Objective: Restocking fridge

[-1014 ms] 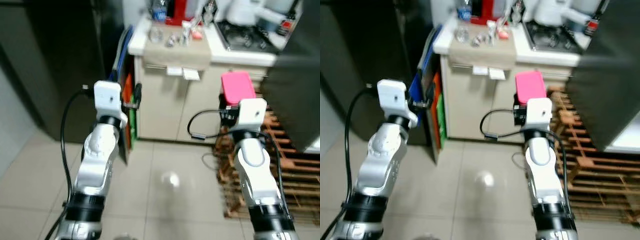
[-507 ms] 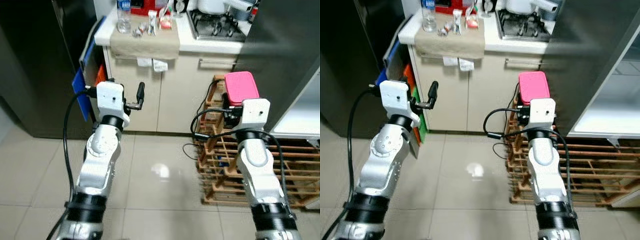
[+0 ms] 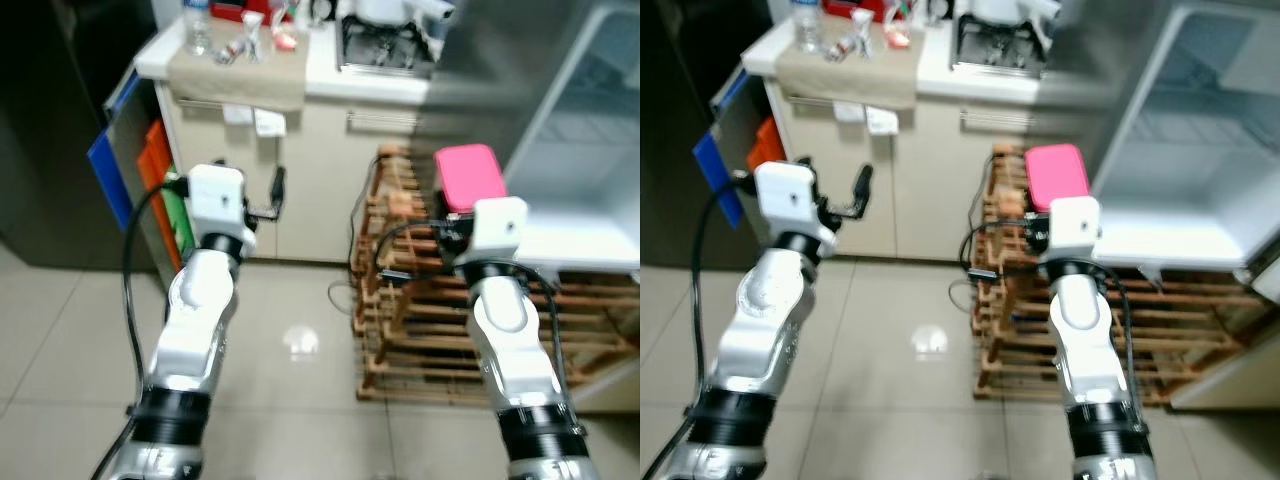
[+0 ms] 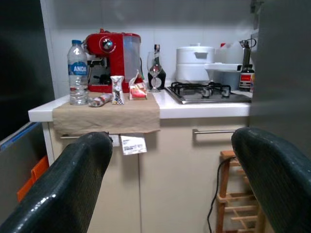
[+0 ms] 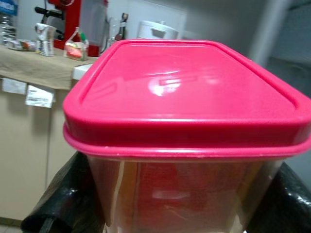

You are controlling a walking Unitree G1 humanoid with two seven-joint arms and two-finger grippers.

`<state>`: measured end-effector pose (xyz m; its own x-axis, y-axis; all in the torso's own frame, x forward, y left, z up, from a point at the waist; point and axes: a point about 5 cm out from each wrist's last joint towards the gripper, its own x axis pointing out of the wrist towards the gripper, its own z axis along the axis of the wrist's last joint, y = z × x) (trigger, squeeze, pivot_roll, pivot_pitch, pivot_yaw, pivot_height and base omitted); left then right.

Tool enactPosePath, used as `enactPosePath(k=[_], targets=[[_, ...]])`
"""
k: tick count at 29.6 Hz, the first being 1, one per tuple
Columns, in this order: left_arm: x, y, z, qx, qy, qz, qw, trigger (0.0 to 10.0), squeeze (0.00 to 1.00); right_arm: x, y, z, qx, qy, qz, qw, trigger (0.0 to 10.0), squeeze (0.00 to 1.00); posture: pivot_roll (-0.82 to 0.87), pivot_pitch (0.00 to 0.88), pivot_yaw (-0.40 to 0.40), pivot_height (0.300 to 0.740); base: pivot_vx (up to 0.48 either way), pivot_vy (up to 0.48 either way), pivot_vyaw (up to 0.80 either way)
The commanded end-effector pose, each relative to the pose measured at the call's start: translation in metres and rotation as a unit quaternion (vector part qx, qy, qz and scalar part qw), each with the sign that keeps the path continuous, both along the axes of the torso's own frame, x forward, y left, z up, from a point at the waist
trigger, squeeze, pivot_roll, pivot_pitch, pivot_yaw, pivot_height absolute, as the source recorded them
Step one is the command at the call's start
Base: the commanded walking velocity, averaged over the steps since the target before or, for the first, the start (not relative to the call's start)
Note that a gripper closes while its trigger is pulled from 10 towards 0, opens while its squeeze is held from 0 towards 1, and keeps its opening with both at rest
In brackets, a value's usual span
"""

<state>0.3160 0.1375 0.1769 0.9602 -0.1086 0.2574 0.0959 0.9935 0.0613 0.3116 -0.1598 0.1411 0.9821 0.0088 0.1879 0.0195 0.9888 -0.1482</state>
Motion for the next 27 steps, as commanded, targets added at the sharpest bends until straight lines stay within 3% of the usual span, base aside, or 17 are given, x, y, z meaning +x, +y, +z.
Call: enactPosePath(k=[1, 11, 12, 13, 14, 15, 20, 27], targets=[[0.001, -0.011, 0.001, 0.000, -0.002, -0.019, 1.000, 10.0, 0.00, 0.001, -0.008, 0.003, -0.004, -0.002, -0.011, 1.000, 10.0, 0.00, -0.05, 0.000, -0.014, 0.740, 0.000, -0.461, 0.00], [0.004, -0.004, -0.003, -0.006, 0.009, -0.007, 1.000, 10.0, 0.00, 0.000, -0.011, -0.001, 0.005, 0.003, -0.017, 1.000, 10.0, 0.00, -0.04, 0.000, -0.006, 0.740, 0.000, -0.458, 0.00], [0.003, 0.014, -0.018, -0.043, 0.053, 0.030, 0.997, 10.0, 0.00, -0.006, -0.020, -0.011, 0.030, 0.026, -0.033, 0.999, 10.0, 0.00, -0.04, 0.000, -0.004, 0.740, 0.000, -0.458, 0.00], [0.003, 0.014, -0.018, -0.043, 0.053, 0.030, 0.997, 10.0, 0.00, -0.006, -0.020, -0.011, 0.030, 0.026, -0.033, 0.999, 10.0, 0.00, -0.04, 0.000, -0.004, 0.740, 0.000, -0.458, 0.00], [-0.006, 0.034, -0.038, -0.065, 0.101, 0.061, 0.991, 10.0, 0.00, -0.016, -0.030, -0.024, 0.043, 0.053, -0.046, 0.997, 10.0, 0.00, -0.04, 0.000, -0.002, 0.740, 0.000, -0.458, 0.00], [-0.011, 0.039, -0.043, -0.066, 0.114, 0.066, 0.989, 10.0, 0.00, -0.020, -0.033, -0.028, 0.044, 0.060, -0.048, 0.996, 10.0, 0.00, -0.04, 0.000, -0.001, 0.740, 0.000, -0.458, 0.00], [-0.026, 0.040, -0.061, -0.039, 0.154, 0.049, 0.986, 10.0, 0.00, -0.030, -0.040, -0.038, 0.037, 0.078, -0.055, 0.995, 10.0, 0.00, -0.04, 0.000, -0.001, 0.740, 0.000, -0.366, 0.00], [-0.018, 0.017, -0.031, -0.002, 0.071, -0.007, 0.997, 10.0, 0.00, -0.020, -0.031, -0.034, 0.031, 0.071, -0.039, 0.996, 10.0, 0.00, -0.03, 0.000, -0.008, 0.740, 0.137, 0.000, 0.00]])
